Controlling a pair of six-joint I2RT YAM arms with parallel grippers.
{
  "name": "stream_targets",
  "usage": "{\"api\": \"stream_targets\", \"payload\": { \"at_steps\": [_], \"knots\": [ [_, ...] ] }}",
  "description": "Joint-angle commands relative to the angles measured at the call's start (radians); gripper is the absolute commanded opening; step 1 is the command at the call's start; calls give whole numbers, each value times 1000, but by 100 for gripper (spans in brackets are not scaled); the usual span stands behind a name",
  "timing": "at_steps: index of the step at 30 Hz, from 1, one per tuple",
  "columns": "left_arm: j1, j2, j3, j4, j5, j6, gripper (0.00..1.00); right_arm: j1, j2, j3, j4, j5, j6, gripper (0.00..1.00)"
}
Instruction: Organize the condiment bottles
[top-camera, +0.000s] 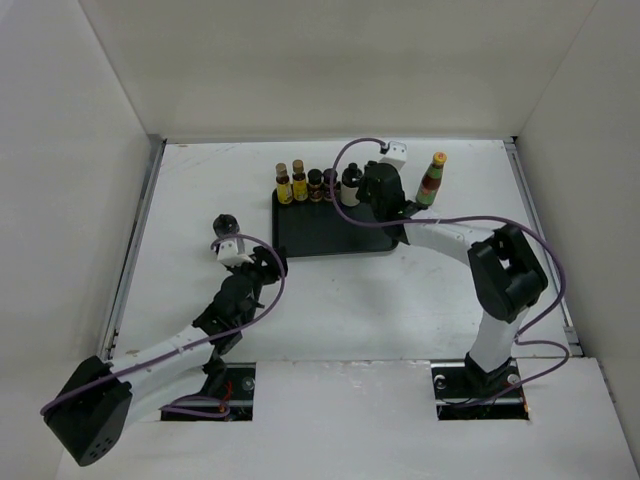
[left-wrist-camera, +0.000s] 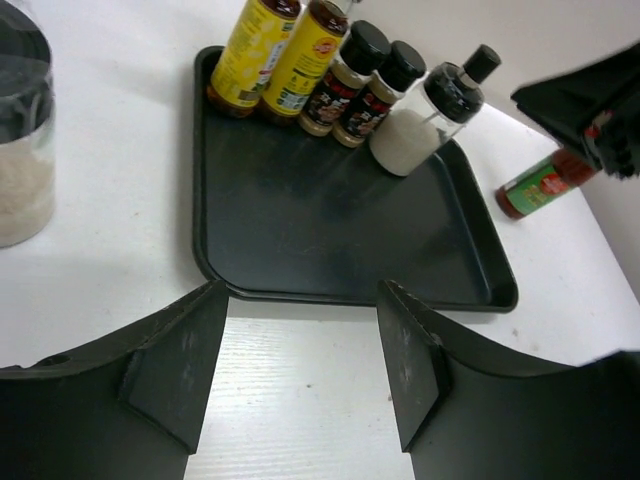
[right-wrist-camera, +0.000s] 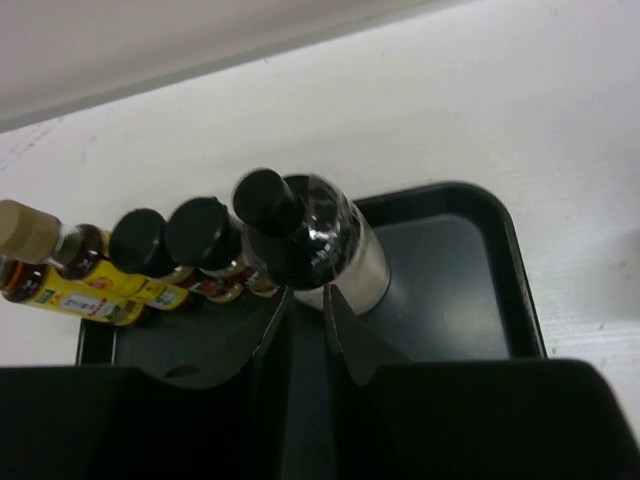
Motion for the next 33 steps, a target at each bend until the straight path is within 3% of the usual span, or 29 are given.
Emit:
{"api": "stream_targets", "payload": {
  "at_steps": [1, 10, 21, 31, 33],
  "knots": [
    [-7, -63, 103, -145, -83, 8, 59, -30, 15, -18, 61, -36, 68, 23],
    [47, -164, 250, -490, -234, 2, 65, -108, 168, 96, 46, -158, 140, 25],
    [220, 10, 337, -527, -234, 14, 69, -114, 210, 127, 115, -224, 166, 27],
    [292, 133, 403, -492, -222, 97, 70, -73, -63, -212, 161, -89, 258, 27],
    [307, 170, 431, -483, -217, 126, 70, -33, -118, -263, 168, -76, 263, 33]
  ]
}}
